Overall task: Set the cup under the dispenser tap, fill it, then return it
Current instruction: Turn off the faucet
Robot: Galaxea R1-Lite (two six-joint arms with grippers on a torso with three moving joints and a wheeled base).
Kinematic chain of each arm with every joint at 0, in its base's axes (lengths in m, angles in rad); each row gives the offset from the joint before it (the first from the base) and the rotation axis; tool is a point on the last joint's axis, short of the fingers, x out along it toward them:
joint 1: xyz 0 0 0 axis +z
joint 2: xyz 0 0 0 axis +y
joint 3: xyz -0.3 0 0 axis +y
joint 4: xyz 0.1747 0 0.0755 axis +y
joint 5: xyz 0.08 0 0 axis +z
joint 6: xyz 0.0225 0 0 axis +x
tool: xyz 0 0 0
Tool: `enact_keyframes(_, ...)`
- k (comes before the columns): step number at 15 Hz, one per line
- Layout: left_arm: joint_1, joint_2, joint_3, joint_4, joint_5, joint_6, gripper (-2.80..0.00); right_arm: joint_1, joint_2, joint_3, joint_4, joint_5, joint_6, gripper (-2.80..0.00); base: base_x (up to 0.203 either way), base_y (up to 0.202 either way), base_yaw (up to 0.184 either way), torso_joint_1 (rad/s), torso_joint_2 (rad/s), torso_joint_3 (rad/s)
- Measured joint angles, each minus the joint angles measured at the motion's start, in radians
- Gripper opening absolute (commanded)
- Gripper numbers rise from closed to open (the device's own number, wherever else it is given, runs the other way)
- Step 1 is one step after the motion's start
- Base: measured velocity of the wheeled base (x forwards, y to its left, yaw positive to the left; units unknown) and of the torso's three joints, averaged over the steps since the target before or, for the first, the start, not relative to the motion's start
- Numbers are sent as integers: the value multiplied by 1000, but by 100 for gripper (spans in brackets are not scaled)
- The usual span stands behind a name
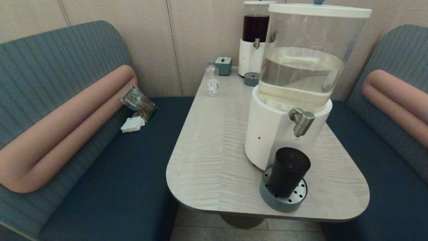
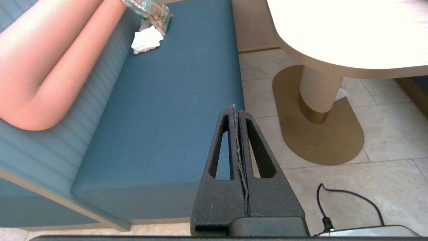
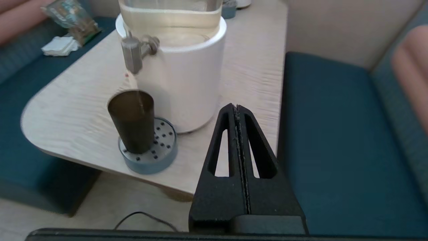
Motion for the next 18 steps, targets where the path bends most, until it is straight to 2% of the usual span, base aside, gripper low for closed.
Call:
enact_keyframes(3,0,0,0,0,0,0,-280,-25,-131,84,-8,-55,-43,-280,0,0,0,0,0,0)
enact_keyframes(7,0,0,0,0,0,0,-280,-42,-288,176,-14,-68,-69,-280,0,0,0,0,0,0)
enact_keyframes(11,0,0,0,0,0,0,-280,-25,-447,321,-38,-63,-83,-280,0,0,0,0,0,0)
enact_keyframes(14,0,0,0,0,0,0,-280,-20,-522,512,-185,-75,-101,-280,0,0,0,0,0,0)
enact_keyframes(17,0,0,0,0,0,0,-280,-20,-546,750,-436,-93,-111,-280,0,0,0,0,0,0)
enact_keyframes(18,0,0,0,0,0,-1,-280,-19,-550,792,-508,-93,-108,-280,0,0,0,0,0,0)
